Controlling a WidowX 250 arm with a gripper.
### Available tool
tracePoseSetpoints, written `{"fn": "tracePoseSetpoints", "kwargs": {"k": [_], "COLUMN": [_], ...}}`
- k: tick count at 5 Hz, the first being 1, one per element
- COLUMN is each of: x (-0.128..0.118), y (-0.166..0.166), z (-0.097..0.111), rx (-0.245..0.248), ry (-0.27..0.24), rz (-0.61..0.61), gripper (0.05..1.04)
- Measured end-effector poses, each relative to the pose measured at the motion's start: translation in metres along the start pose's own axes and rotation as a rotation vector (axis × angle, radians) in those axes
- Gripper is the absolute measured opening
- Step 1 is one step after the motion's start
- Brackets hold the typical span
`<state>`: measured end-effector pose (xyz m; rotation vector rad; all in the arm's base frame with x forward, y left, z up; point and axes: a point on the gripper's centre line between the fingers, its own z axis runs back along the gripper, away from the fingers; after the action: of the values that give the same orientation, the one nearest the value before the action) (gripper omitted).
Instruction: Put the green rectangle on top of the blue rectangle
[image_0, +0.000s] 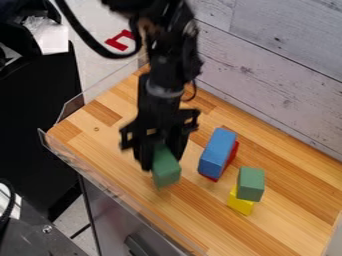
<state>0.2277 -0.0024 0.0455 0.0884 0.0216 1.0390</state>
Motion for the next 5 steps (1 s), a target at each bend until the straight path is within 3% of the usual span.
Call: {"fn": "tracePoseSetpoints", "kwargs": {"k": [1,2,3,4,5], "x": [0.005,0.006,0.003,0.002,0.000], "y": [-0.002,-0.010,-0.021,-0.040,-0.060], "z": [0.028,0.038,0.049,0.051,0.038], "rx": [0.013,-0.004,-0.032,-0.041,-0.049], "ry": [-0.082,-0.109,-0.138,-0.144,-0.103], "rz": [-0.129,-0.255,-0.487,-0.701,-0.837], "gripper": [0.584,0.584,0.584,0.584,0.584]}}
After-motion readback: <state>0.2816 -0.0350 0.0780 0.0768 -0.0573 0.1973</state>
